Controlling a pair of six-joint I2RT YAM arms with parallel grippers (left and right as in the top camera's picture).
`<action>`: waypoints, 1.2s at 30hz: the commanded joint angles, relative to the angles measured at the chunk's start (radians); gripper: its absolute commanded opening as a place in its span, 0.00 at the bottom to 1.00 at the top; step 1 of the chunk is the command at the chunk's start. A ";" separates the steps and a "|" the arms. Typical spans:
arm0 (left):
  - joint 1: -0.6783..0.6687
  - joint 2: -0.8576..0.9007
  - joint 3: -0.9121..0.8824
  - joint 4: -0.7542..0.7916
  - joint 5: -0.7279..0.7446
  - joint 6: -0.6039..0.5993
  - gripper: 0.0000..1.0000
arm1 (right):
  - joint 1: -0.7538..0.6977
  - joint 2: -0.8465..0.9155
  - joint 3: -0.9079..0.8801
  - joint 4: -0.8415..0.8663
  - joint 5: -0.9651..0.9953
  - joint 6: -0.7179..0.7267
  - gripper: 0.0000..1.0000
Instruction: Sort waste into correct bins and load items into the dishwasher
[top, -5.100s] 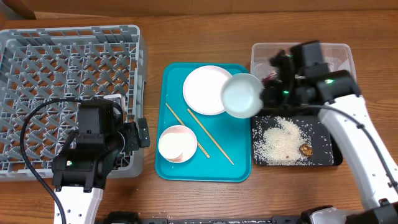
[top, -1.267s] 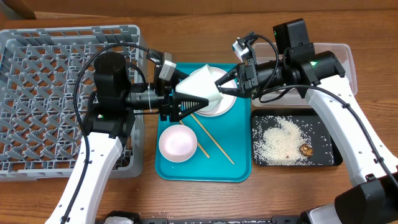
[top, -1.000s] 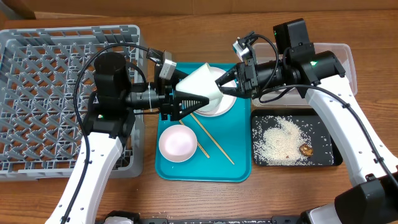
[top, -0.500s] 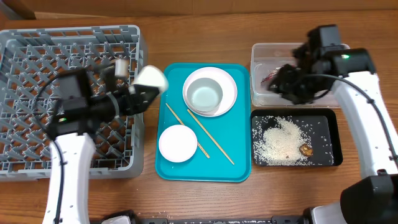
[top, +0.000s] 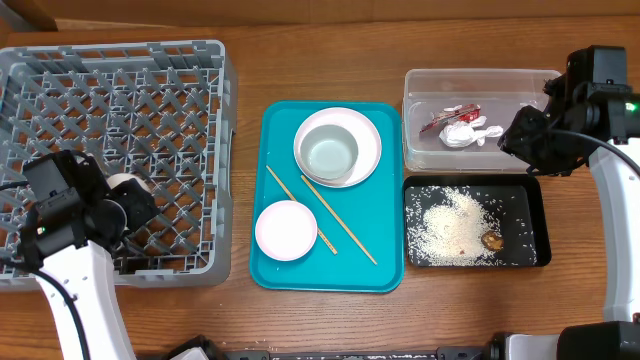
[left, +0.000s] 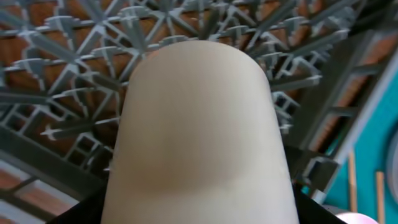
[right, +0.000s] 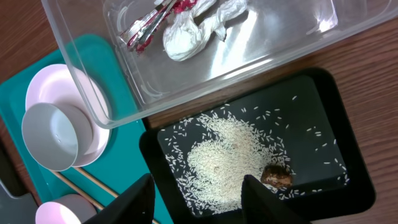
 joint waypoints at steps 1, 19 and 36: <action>0.005 0.065 0.025 -0.005 -0.075 -0.010 0.06 | 0.002 -0.008 0.013 -0.002 0.019 -0.008 0.47; -0.064 0.201 0.267 -0.091 0.209 -0.003 1.00 | 0.002 -0.008 0.012 -0.021 0.016 -0.008 0.47; -1.049 0.445 0.137 -0.043 -0.024 0.004 0.79 | 0.002 -0.008 0.012 -0.030 0.016 -0.008 0.47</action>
